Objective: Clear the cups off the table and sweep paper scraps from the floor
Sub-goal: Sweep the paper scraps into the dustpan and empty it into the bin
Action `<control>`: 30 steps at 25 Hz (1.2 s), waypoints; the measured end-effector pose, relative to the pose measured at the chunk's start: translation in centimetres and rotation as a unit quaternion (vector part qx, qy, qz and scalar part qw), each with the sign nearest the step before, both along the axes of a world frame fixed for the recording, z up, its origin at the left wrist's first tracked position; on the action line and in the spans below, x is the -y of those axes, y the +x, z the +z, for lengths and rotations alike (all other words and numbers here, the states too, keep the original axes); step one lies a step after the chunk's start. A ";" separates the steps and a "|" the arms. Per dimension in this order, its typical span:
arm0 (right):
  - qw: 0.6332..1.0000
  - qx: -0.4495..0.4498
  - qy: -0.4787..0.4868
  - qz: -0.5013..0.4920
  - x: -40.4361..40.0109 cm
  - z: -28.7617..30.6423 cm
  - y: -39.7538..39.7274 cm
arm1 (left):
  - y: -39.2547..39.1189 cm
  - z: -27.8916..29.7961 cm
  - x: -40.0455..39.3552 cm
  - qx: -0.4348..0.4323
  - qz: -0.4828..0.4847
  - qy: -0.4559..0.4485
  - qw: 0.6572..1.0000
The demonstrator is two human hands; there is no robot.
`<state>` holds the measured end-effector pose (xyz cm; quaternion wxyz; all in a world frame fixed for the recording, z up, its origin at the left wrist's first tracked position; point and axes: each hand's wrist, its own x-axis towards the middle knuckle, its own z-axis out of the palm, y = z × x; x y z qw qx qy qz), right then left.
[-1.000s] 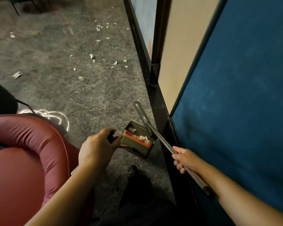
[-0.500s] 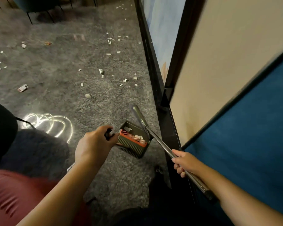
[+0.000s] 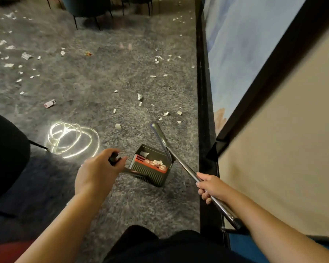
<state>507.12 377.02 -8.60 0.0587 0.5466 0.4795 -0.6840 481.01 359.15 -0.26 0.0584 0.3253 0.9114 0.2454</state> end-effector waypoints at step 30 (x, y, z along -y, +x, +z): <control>0.981 0.067 -0.038 0.177 -30.5 -7.1 -51.8 | -42.8 -8.5 -18.9 0.089 0.177 -0.144 0.970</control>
